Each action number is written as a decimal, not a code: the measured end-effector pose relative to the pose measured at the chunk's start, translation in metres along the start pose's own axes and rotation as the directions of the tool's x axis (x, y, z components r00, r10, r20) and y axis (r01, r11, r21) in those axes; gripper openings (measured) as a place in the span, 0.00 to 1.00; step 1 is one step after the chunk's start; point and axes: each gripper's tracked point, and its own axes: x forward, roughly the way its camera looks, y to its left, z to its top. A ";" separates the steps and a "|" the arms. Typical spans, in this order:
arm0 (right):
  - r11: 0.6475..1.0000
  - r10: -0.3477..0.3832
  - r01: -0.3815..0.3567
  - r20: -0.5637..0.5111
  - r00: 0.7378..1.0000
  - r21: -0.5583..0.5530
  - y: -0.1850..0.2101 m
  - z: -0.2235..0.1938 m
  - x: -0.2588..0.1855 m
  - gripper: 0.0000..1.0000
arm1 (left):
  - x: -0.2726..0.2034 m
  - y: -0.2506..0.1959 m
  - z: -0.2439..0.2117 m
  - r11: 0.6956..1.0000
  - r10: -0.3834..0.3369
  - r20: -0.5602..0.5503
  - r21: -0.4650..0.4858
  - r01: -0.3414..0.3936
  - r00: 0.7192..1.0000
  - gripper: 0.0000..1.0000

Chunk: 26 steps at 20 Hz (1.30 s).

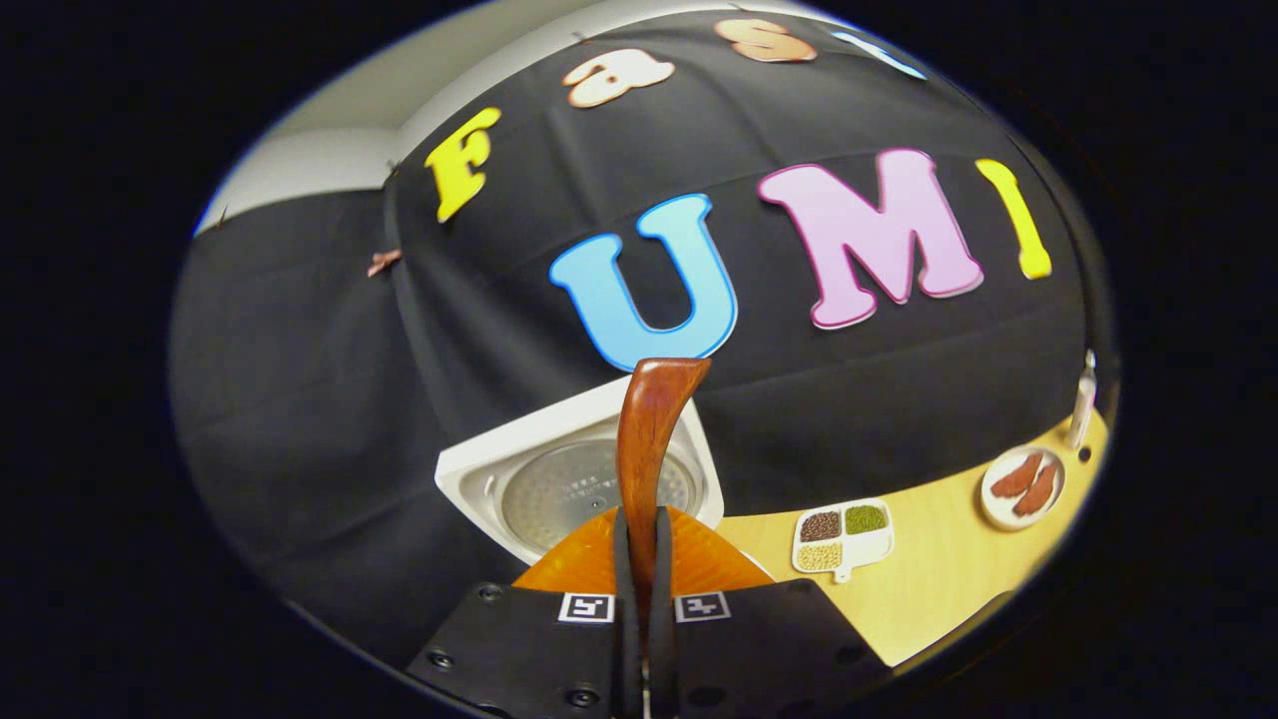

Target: Close the left gripper, press the button to open the rice cooker; take a wooden spoon from the chopstick holder with the right hand, scoop a spoonful of rice and pour it into the rice cooker, then put the wooden spoon back into the chopstick holder.

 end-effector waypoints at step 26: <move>0.897 -0.443 0.436 0.182 0.878 0.076 -0.408 0.100 -0.267 0.07 | 0.002 -0.163 0.016 0.991 -0.079 0.023 0.106 0.076 0.997 0.95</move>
